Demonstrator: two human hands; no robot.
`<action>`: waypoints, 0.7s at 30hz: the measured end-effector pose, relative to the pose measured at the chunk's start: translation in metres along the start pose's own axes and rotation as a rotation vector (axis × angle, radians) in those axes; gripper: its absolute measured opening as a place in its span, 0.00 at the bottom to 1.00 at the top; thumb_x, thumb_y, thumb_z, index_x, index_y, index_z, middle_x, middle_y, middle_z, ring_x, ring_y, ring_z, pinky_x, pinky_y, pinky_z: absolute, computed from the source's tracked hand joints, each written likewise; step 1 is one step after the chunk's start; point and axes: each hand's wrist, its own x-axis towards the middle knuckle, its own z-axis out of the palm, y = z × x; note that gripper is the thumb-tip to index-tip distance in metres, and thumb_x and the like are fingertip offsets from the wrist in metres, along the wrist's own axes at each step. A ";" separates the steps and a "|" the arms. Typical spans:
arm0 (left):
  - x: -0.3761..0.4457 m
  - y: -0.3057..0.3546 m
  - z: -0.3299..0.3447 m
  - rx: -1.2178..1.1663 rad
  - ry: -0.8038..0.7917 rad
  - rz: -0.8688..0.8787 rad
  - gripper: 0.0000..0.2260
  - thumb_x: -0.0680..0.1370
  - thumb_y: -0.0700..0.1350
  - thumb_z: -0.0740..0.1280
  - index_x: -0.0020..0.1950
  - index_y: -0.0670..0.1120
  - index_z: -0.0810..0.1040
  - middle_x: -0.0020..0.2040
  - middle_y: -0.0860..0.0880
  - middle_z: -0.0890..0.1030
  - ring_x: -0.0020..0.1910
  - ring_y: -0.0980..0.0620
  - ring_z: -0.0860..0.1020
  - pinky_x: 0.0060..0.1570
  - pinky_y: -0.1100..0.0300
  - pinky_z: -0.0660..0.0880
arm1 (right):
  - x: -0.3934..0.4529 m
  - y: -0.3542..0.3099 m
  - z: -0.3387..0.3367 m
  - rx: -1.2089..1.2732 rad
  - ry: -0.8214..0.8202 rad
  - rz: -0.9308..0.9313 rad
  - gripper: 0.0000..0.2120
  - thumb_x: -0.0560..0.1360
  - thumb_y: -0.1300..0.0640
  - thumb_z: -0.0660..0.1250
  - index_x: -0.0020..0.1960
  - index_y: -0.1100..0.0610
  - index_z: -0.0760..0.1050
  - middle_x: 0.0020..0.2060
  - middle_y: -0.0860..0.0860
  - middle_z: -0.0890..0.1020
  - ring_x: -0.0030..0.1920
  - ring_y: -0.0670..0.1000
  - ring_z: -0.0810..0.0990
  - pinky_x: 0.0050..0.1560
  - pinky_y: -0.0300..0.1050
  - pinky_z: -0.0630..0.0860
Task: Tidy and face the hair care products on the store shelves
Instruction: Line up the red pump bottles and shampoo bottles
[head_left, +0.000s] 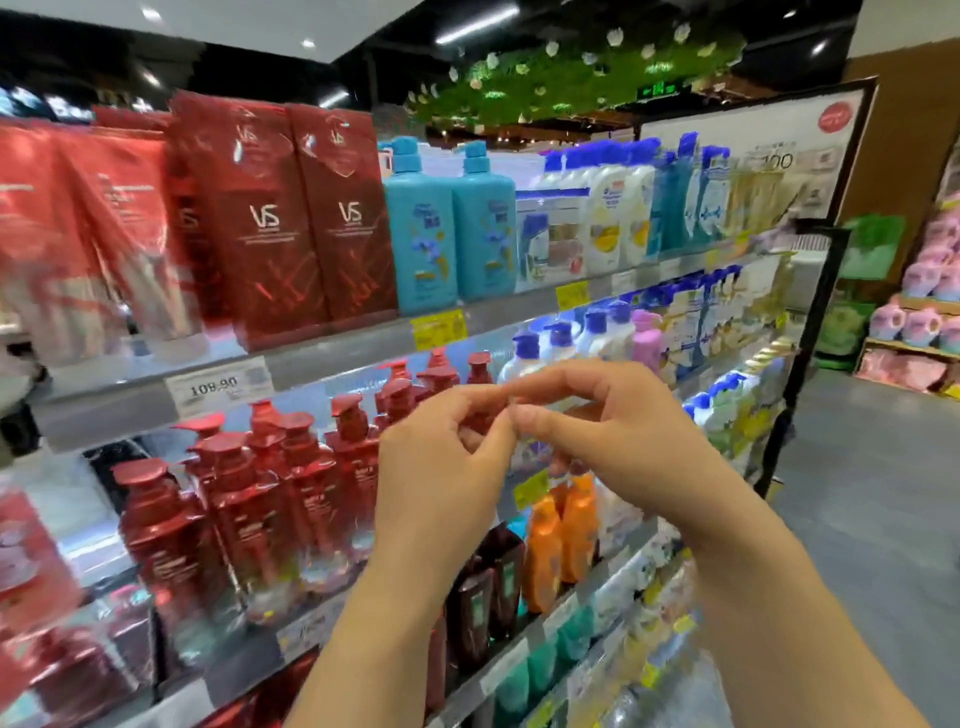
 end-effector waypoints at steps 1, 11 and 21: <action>-0.003 0.000 0.008 0.014 0.010 -0.017 0.07 0.75 0.48 0.73 0.44 0.62 0.80 0.32 0.58 0.82 0.31 0.60 0.79 0.35 0.64 0.75 | 0.000 0.007 -0.005 0.022 -0.021 0.007 0.06 0.76 0.58 0.73 0.52 0.50 0.84 0.43 0.50 0.87 0.29 0.49 0.81 0.32 0.36 0.76; -0.037 -0.012 -0.013 0.247 0.111 -0.194 0.07 0.76 0.50 0.70 0.52 0.55 0.84 0.39 0.59 0.83 0.34 0.64 0.77 0.37 0.69 0.72 | 0.015 0.035 0.029 0.144 -0.311 -0.016 0.07 0.77 0.60 0.72 0.53 0.53 0.84 0.41 0.47 0.87 0.29 0.49 0.81 0.33 0.38 0.78; -0.039 -0.023 -0.092 0.289 0.264 -0.268 0.05 0.75 0.52 0.72 0.50 0.57 0.84 0.42 0.62 0.84 0.37 0.61 0.82 0.44 0.56 0.81 | 0.036 0.011 0.090 0.169 -0.411 -0.075 0.08 0.76 0.57 0.74 0.54 0.50 0.84 0.38 0.46 0.85 0.31 0.51 0.83 0.36 0.42 0.80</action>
